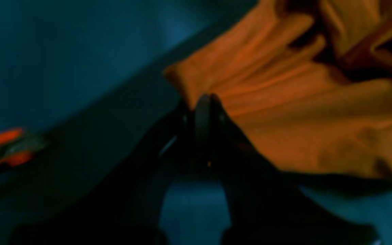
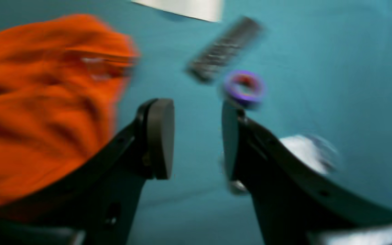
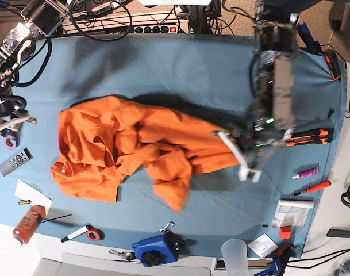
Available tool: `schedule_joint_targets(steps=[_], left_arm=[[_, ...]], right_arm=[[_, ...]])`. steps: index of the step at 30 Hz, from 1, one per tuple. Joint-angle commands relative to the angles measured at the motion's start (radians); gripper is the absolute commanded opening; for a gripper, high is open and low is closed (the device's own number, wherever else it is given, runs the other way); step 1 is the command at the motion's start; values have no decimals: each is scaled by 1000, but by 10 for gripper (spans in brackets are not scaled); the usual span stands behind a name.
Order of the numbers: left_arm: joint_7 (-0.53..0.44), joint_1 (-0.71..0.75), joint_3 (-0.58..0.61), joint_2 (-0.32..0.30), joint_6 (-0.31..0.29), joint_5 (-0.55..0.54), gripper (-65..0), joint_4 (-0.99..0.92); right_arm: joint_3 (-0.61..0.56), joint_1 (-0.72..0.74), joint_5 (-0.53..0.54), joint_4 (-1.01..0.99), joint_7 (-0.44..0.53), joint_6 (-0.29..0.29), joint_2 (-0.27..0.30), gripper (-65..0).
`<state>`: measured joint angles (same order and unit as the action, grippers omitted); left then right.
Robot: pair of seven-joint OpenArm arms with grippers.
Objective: Layout the t-shirt on the table in an organized manner, then fold the t-shirt properly
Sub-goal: 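Pull the t-shirt apart with both grippers, spreading it across the table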
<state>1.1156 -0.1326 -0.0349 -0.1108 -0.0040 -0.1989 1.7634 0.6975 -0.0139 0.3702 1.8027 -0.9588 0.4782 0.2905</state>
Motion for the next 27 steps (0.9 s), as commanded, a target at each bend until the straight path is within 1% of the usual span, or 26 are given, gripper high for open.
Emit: schedule_joint_targets(steps=[1,3,5,6,9,13,16,18,19,20,24,25,27], left_arm=[[-16,-1,-29,-19,-2,-3,-650,35],[-16,31,-71,-50,-18,-42,-650,60],[-16,59,-89,-74,-34,-93,-650,68],[-16,72,-92,-79,-48,-108,-650,68],[-19,103,-92,-77,-58,-138,-650,68],[-31,119,-92,-77,-60,-138,-650,68],[-39,118,-92,-77,-60,-138,-650,68],[-39,118,-92,-78,-61,-138,-650,68],[-39,119,-92,-78,-60,-138,-650,68],[-39,119,-92,-77,-60,-138,-650,68],[-44,118,-92,-77,-60,-139,-650,68],[-51,118,-92,-77,-60,-139,-650,68],[-69,118,-92,-75,-61,-139,-650,68]], right_arm=[[-4,14,52,18,4,36,20,-416],[-28,14,138,18,-23,99,20,-416],[-69,14,187,18,-35,138,20,-416],[-94,14,194,18,-36,144,20,-416],[-204,14,198,18,-36,158,20,-416],[-395,18,185,18,-31,161,20,-415],[-506,35,159,18,-37,160,19,-414],[-552,53,119,18,-41,153,11,-404],[-565,64,98,18,-45,143,4,-385],[-573,73,73,18,-47,122,-4,-373],[-578,89,-6,14,-42,20,-37,-371],[-579,89,-5,8,-42,10,-45,-371],[-580,89,3,-13,-44,8,-60,-371]])
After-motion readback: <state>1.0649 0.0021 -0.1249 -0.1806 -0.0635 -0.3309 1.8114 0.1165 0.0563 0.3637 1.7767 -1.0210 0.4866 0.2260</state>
